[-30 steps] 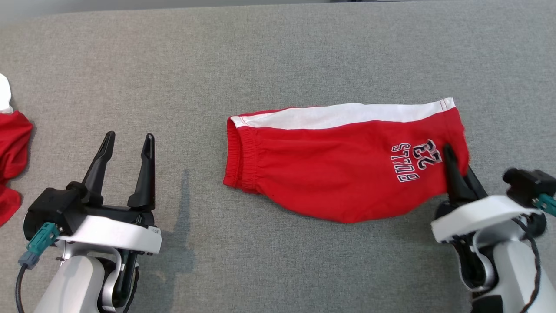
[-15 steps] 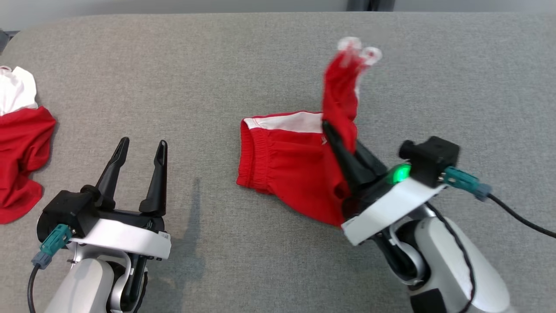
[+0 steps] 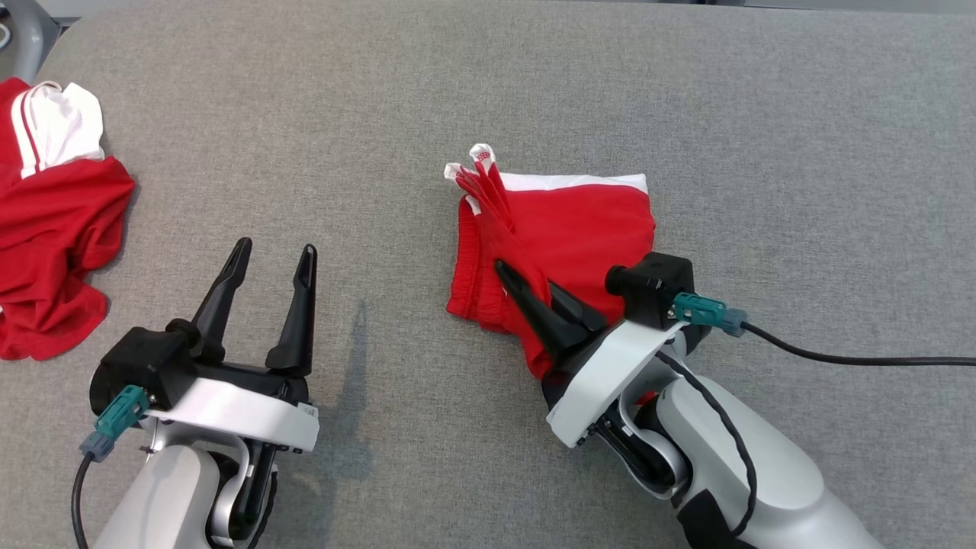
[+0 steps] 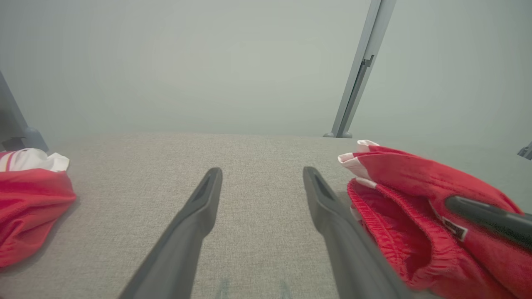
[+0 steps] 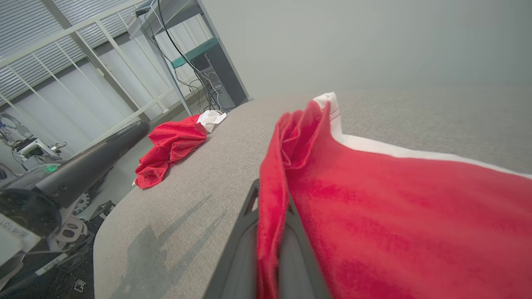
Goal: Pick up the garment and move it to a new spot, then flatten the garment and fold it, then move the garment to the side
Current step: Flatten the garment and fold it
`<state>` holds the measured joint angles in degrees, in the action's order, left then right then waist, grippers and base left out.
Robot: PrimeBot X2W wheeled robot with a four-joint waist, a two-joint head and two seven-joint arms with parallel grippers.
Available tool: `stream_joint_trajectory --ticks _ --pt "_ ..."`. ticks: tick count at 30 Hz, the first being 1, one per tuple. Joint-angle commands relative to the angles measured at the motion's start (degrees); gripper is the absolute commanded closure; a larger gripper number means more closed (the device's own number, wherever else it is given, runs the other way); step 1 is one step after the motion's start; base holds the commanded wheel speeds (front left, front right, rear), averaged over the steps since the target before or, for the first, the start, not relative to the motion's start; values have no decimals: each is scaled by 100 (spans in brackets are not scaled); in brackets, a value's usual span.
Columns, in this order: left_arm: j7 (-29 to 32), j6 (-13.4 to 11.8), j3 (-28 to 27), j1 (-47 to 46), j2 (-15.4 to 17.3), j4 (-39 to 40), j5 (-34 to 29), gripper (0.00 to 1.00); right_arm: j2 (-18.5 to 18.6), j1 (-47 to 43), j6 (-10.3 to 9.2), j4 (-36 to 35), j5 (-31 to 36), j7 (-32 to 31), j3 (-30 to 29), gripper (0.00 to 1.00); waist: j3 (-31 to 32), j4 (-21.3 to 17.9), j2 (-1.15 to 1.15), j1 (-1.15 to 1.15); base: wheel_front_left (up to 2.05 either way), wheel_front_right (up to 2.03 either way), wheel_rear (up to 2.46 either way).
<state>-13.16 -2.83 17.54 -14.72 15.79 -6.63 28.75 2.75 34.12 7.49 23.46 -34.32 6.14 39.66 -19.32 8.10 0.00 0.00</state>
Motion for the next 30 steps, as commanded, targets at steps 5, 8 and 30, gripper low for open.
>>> stream_joint_trajectory --ticks 5,8,30 --pt "-51 39 25 -102 12 -91 -16 0 27 146 1 108 -186 237 330 0 37 -19 0 0 0 0 0" --pt "-69 12 25 -75 27 -127 -33 0 26 60 1 -39 -277 333 504 0 96 -60 0 0 0 0 0" --pt "-123 -476 -310 418 180 151 -2 0 28 -1519 1 -1867 1665 93 -2868 0 831 -416 0 0 0 0 0"
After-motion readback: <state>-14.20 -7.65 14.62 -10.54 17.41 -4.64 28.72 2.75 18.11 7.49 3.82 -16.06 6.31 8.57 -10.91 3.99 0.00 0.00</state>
